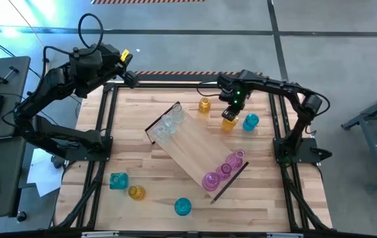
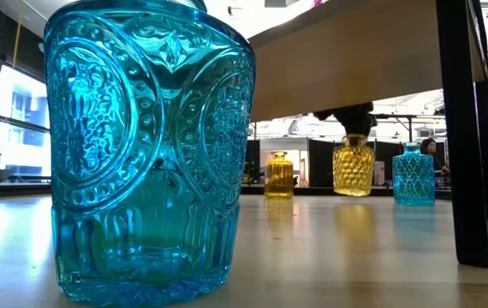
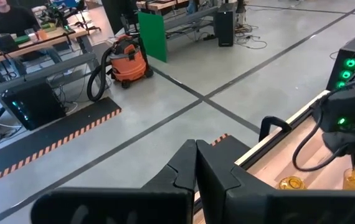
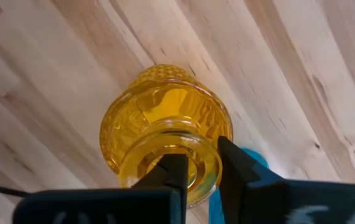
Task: Sort vases onto shelf
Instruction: Put the top right yellow flower vase on the shelf
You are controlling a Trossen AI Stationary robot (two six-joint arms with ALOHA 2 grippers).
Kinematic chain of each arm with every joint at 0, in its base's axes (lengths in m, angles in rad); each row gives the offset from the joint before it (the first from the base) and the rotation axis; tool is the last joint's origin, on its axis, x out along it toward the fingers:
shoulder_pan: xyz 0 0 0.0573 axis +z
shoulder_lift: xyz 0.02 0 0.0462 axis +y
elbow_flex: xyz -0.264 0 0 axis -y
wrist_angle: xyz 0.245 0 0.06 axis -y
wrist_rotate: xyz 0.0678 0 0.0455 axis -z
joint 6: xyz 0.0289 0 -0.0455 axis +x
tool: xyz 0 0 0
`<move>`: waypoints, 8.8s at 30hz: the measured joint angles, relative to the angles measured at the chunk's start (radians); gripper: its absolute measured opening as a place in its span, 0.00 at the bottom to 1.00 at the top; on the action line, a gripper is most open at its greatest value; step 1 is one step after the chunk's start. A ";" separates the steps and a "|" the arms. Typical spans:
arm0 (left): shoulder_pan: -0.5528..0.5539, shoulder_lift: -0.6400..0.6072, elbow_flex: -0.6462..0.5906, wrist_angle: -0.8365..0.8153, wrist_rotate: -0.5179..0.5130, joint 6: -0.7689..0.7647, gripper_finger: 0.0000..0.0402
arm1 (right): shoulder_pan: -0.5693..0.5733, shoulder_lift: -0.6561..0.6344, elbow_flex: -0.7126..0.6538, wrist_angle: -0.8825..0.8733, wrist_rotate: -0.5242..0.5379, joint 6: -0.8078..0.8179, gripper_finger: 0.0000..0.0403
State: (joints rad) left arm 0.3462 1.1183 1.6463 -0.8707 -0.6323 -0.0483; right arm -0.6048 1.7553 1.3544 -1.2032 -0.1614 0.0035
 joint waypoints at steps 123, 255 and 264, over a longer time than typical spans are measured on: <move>-0.373 0.519 -0.001 -0.011 0.595 -0.162 0.00 | 0.499 0.102 0.645 -0.081 -0.065 -0.012 0.07; -0.391 0.434 -0.103 0.037 0.650 -0.393 0.00 | 0.468 0.139 0.653 0.112 -0.034 -0.083 0.15; -0.392 0.434 -0.103 0.034 0.652 -0.386 0.00 | 0.468 0.138 0.653 0.157 0.003 -0.068 0.15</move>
State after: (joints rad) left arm -0.0456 1.5528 1.5433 -0.8371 0.0197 -0.4339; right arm -0.1371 1.8928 2.0071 -1.0462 -0.1580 -0.0644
